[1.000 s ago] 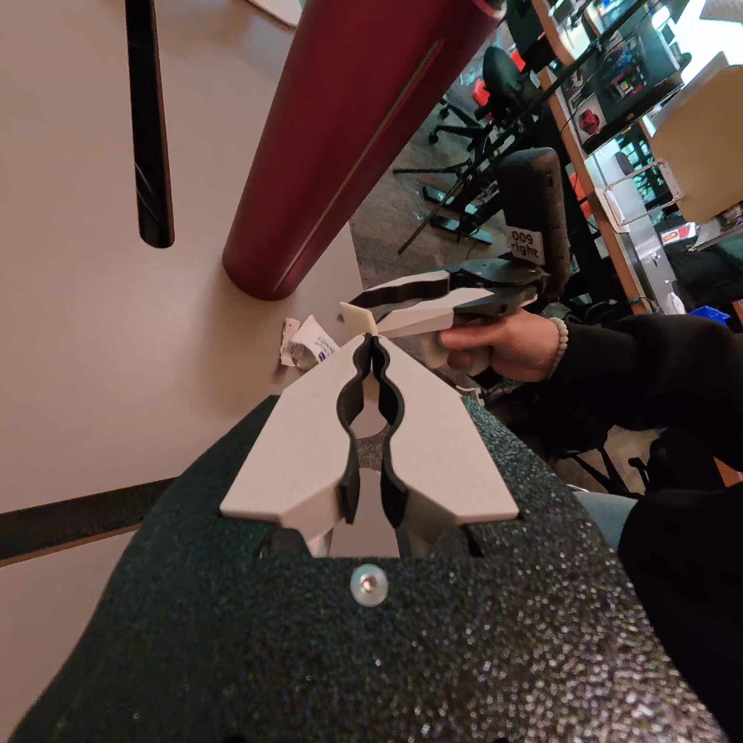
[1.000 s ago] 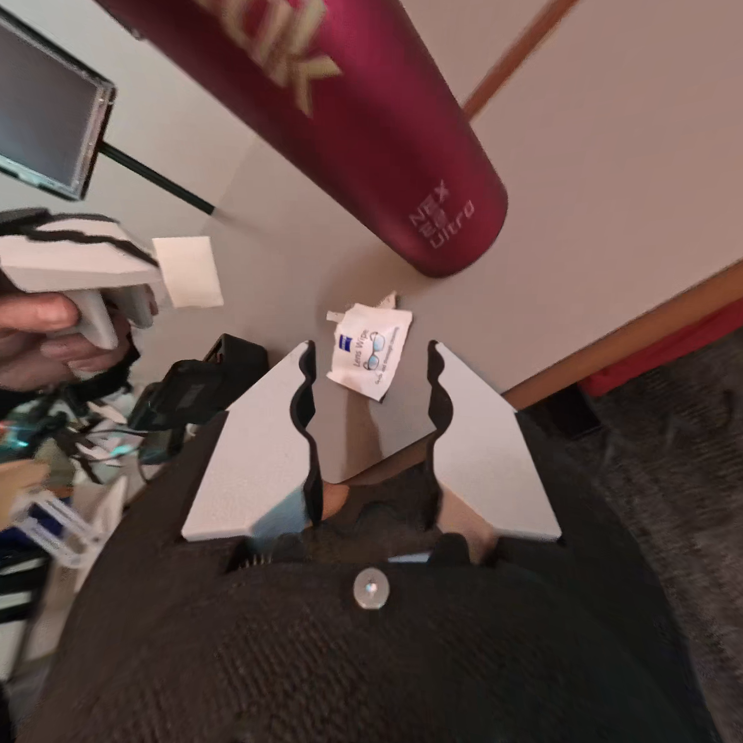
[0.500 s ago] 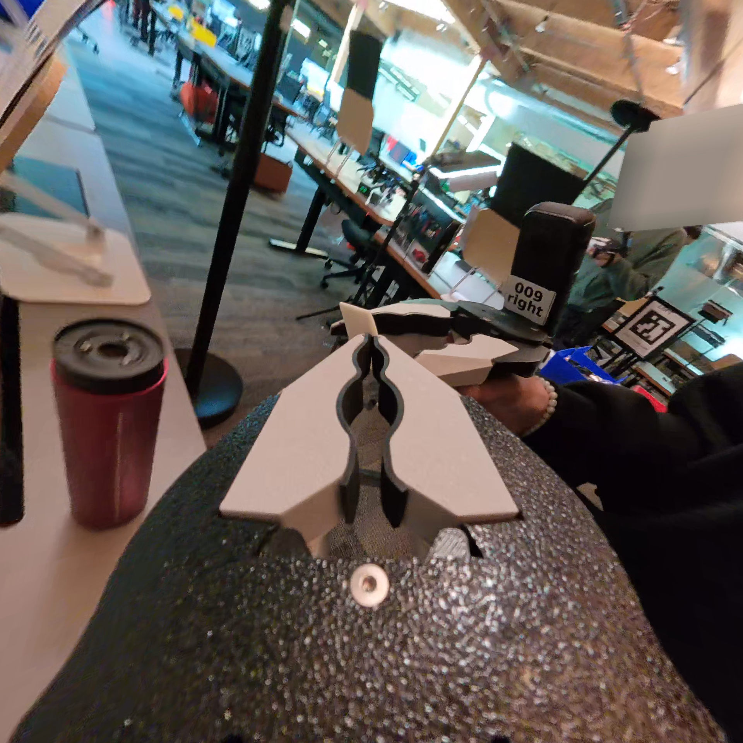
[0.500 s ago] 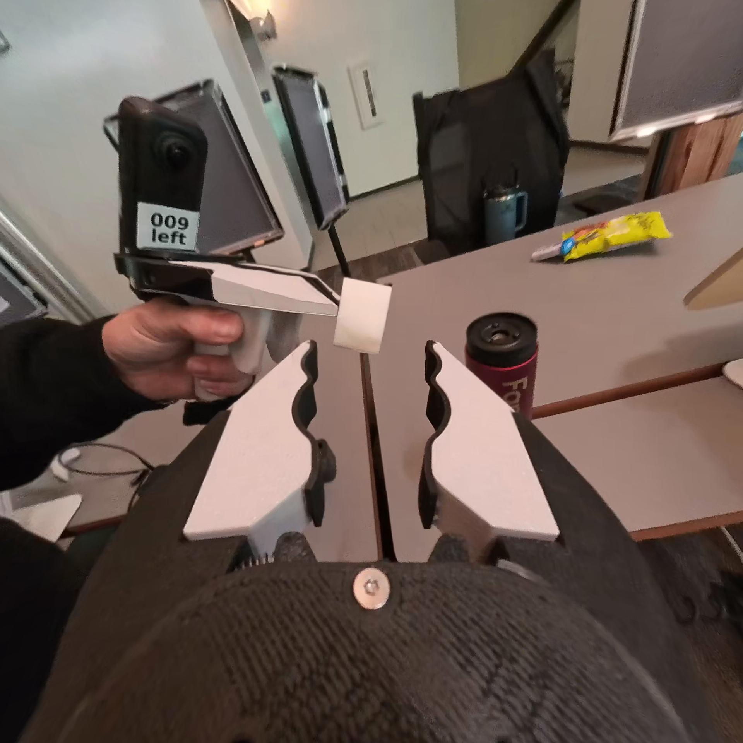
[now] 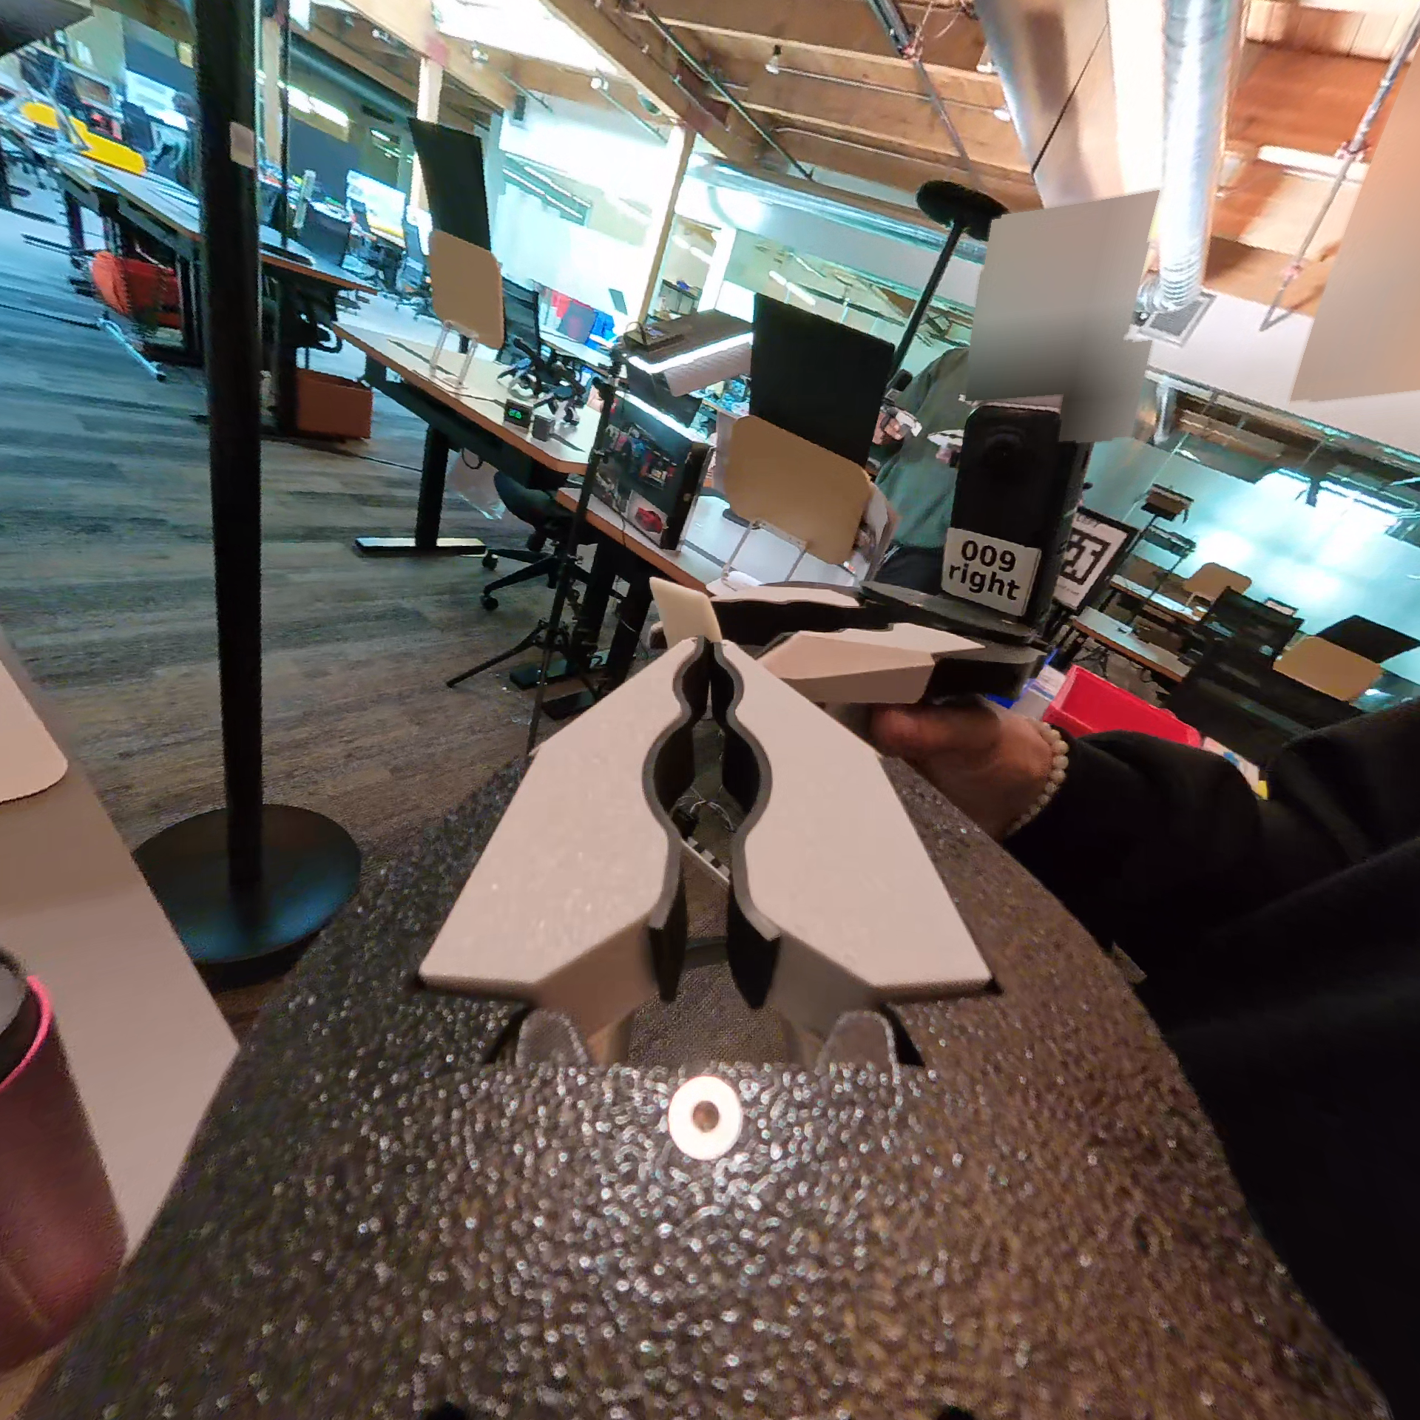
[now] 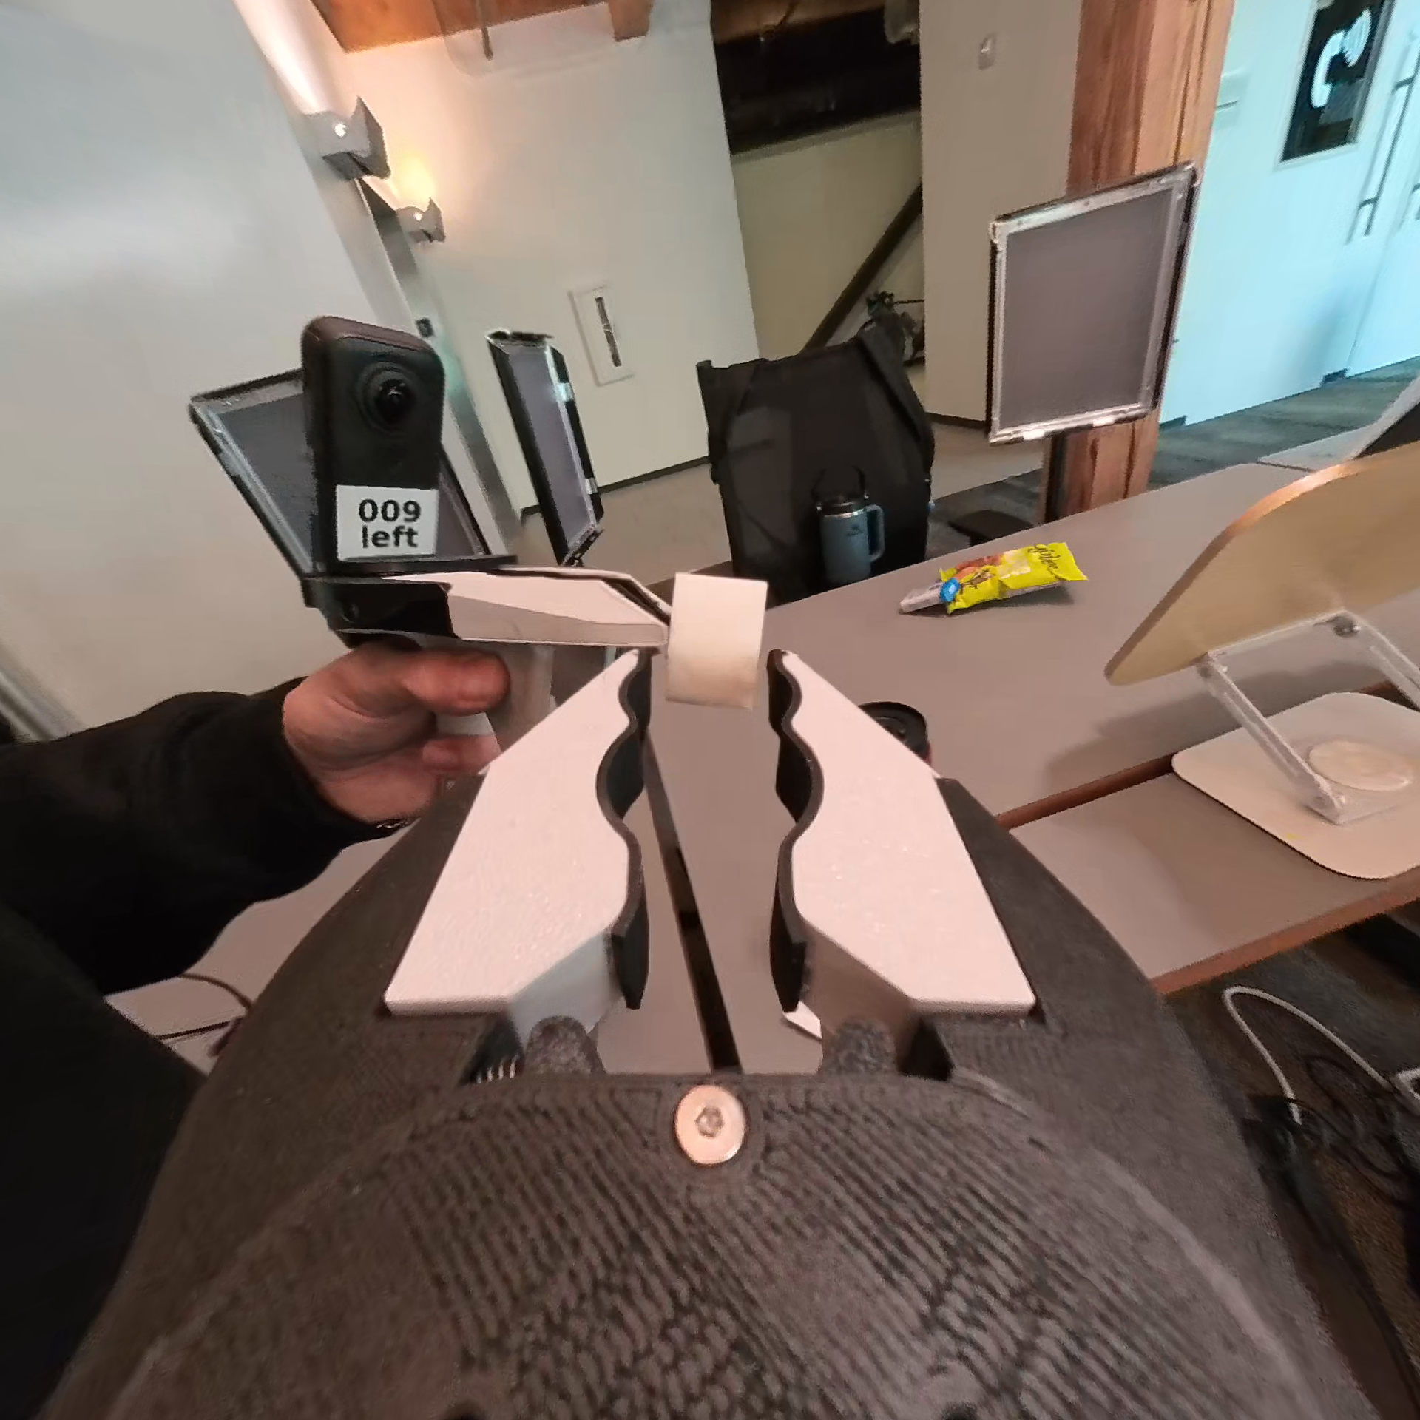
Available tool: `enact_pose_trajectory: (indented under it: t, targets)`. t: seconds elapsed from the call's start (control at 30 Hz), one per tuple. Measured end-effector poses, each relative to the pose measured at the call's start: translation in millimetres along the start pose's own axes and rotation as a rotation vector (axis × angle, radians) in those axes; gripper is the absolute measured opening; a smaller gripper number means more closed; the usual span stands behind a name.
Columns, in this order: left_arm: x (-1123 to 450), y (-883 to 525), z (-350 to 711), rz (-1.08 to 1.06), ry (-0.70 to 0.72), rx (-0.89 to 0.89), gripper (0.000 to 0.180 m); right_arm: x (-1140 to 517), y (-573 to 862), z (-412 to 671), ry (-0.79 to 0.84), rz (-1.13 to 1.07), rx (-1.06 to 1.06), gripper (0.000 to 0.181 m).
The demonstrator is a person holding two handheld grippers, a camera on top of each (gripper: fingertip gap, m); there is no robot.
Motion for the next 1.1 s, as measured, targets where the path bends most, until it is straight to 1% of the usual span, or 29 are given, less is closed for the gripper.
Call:
enact_pose_trajectory:
  t: [0.1,0.23,0.4,0.43,0.47,0.5,0.57,0.67,0.8,0.83,0.87,0.9,1.0,1.1]
  targets:
    - [-5,6,4,-0.026,0.004,-0.002,0.000,6,-3,3,0.004,-0.039,0.044,0.022]
    - [-13,14,10,-0.043,-0.003,-0.042,0.000,20,-6,10,0.029,-0.058,0.074,0.021]
    - [-29,26,14,-0.059,-0.047,-0.123,0.000,45,-5,17,0.034,-0.085,0.095,0.016]
    - [-33,29,14,-0.056,-0.062,-0.148,0.000,51,-4,19,0.041,-0.092,0.086,0.013]
    - [-37,31,15,-0.051,-0.079,-0.180,0.000,59,-3,21,0.054,-0.101,0.076,0.005]
    - [-41,34,15,-0.045,-0.101,-0.217,0.000,67,-2,23,0.066,-0.101,0.059,0.003]
    - [-51,42,16,-0.055,-0.148,-0.292,0.000,82,0,26,0.070,-0.107,0.014,0.003]
    - [-71,58,16,-0.099,-0.194,-0.343,0.000,107,0,31,0.090,-0.134,0.024,0.003]
    - [-95,85,27,-0.125,-0.159,-0.409,0.000,142,2,33,0.073,-0.144,-0.077,0.003]
    - [-101,93,28,-0.138,-0.164,-0.436,0.002,152,2,34,0.098,-0.137,-0.116,0.002]
    - [-108,101,27,-0.147,-0.183,-0.462,0.012,161,2,35,0.123,-0.132,-0.157,0.003]
    - [-116,108,25,-0.156,-0.204,-0.479,0.017,171,2,35,0.139,-0.130,-0.190,0.003]
    - [-137,131,24,-0.197,-0.202,-0.460,0.015,202,1,34,0.174,-0.135,-0.232,0.003]
    - [-158,151,20,-0.215,-0.217,-0.435,0.008,230,-5,34,0.192,-0.138,-0.244,0.003]
Point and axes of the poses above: each gripper's, where its closed fingertips meet, x back along the fingers, z out of its top, y = z × x across the jaws, the point moved 7 cm from there along x, back along the fingers, and after that the axes turned 13 degrees about -x, right-handed, at the moved point
